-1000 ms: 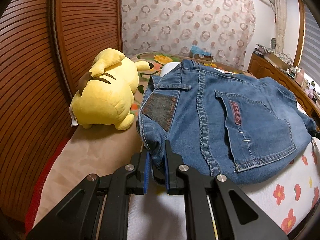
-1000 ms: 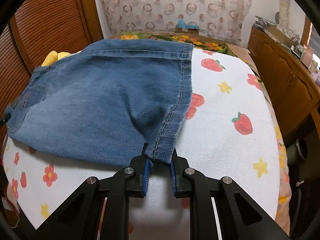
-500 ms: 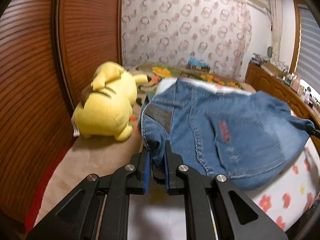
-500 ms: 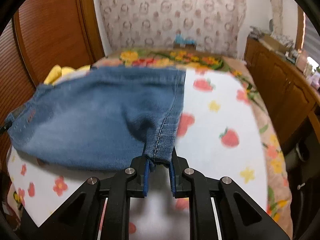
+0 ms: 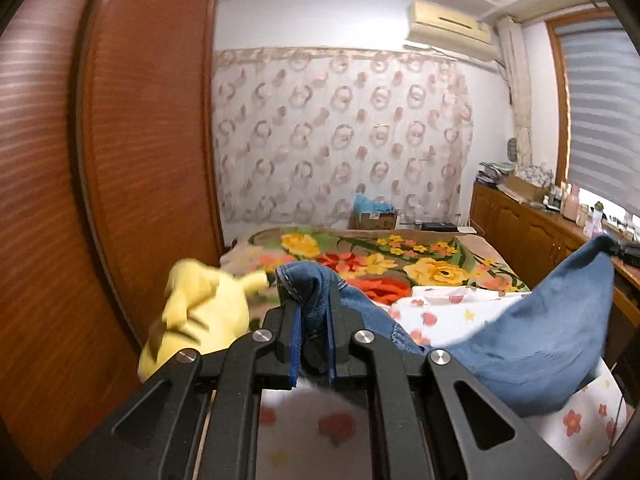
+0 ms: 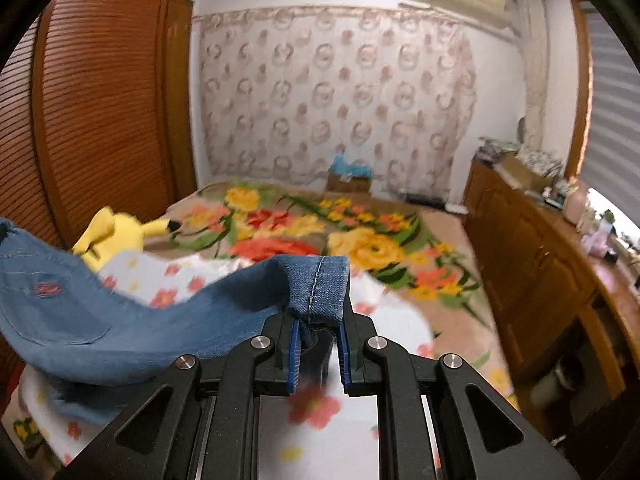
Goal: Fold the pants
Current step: 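Lift the jeans with both grippers and fold them over onto the stack, then open both grippers and release the folded jeans onto the sheet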
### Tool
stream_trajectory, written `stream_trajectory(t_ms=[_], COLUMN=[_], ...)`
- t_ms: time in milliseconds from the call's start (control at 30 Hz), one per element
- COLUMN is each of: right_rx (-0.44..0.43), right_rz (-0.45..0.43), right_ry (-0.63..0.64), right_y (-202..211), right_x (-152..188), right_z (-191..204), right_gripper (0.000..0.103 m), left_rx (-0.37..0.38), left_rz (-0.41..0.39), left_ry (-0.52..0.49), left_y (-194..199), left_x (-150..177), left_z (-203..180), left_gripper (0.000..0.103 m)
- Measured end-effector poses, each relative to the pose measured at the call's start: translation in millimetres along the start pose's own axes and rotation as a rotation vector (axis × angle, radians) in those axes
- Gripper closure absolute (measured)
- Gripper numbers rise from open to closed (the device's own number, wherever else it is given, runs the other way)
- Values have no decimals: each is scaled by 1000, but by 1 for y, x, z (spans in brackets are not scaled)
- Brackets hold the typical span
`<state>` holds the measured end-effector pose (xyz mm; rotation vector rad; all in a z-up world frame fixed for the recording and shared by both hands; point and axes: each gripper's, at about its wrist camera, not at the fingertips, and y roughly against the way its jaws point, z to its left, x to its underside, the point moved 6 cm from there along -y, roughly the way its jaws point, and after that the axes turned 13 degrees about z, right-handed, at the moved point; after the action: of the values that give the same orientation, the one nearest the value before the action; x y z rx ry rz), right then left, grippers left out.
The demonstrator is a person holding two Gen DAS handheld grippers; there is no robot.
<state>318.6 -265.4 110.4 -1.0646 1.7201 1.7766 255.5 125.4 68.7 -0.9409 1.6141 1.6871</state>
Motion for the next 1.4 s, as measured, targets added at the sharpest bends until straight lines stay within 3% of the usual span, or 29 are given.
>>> stream_trajectory(t_ms=[167, 300, 400, 433, 533, 733, 800, 933, 1167, 1267, 1400], right_rx=[58, 96, 103, 96, 70, -35, -40, -95, -110, -117, -138], right_rz=[-33, -68, -101, -101, -60, 180, 240, 275, 270, 267, 241], right_ry=[-24, -24, -35, -40, -35, -58, -81, -149, -190, -217, -242], right_y=[7, 13, 23, 27, 20, -41, -60, -77, -84, -67, -57], right_x=[-27, -43, -38, -30, 35, 181, 216, 238, 233, 241, 245], right_z=[-21, -19, -16, -17, -9, 12, 18, 20, 3, -16, -19], right_gripper=[88, 88, 88, 88, 88, 88, 88, 87, 86, 77, 75], left_rx=[11, 34, 41, 45, 57, 80, 58, 80, 72, 62, 68], left_rz=[-22, -50, -48, -34, 23, 252, 287, 340, 357, 360, 349], left_ry=[-63, -51, -67, -76, -91, -59, -57, -19, -21, -20, -8], left_y=[-14, -18, -15, -17, -20, -48, -54, -56, -57, -56, -49], left_x=[-36, -57, -51, -41, 8, 143, 165, 187, 194, 196, 197], left_z=[-24, -36, -42, -43, -43, -40, -37, -29, -32, -30, -22], left_gripper=[93, 93, 93, 93, 93, 92, 92, 92, 91, 85, 69])
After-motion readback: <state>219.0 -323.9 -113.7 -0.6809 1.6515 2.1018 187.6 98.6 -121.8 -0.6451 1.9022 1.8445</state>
